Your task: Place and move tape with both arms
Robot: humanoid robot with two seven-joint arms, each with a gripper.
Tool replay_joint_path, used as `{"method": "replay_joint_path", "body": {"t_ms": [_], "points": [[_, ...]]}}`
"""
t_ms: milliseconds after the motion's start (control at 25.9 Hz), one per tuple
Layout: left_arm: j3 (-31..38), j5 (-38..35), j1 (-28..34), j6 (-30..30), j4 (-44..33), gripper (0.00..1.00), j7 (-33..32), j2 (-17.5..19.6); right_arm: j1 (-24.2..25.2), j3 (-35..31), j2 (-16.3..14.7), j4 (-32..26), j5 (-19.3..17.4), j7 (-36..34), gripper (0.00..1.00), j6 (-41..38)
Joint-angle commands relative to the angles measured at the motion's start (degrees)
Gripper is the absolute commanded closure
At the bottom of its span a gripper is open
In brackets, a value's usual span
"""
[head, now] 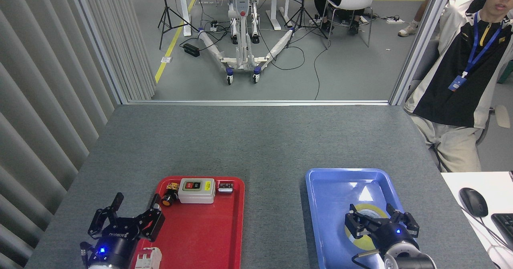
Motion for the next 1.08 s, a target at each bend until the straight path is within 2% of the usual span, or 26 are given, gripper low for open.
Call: {"method": "replay_joint_path", "body": {"t_ms": [0,116,425,1043], "points": [[0.0,-0.1,-0.1,-0.5,0.6,0.00,0.0,-0.1,2.9,-1.8,0.3,-0.1,0.9,-13.2,0.00,-0.9],[0.0,-0.1,-0.6,-0.6,0.7,0.00,0.0,-0.3,4.3,-2.5,1.4,-0.2,2.9,-19.2,0.00,-1.4],[0.0,-0.1,-1.3,-0.6,3.1,0.00,-0.2,-0.3,7.6,-5.4,3.4,-0.2,3.0,-27.7,0.00,-3.6],[0.0,0.0,-1.2,-0.6,4.2,0.00,0.0,-1.2,8.2,-6.2,4.7,-0.3,2.6,-30.4,0.00,-4.7]]}}
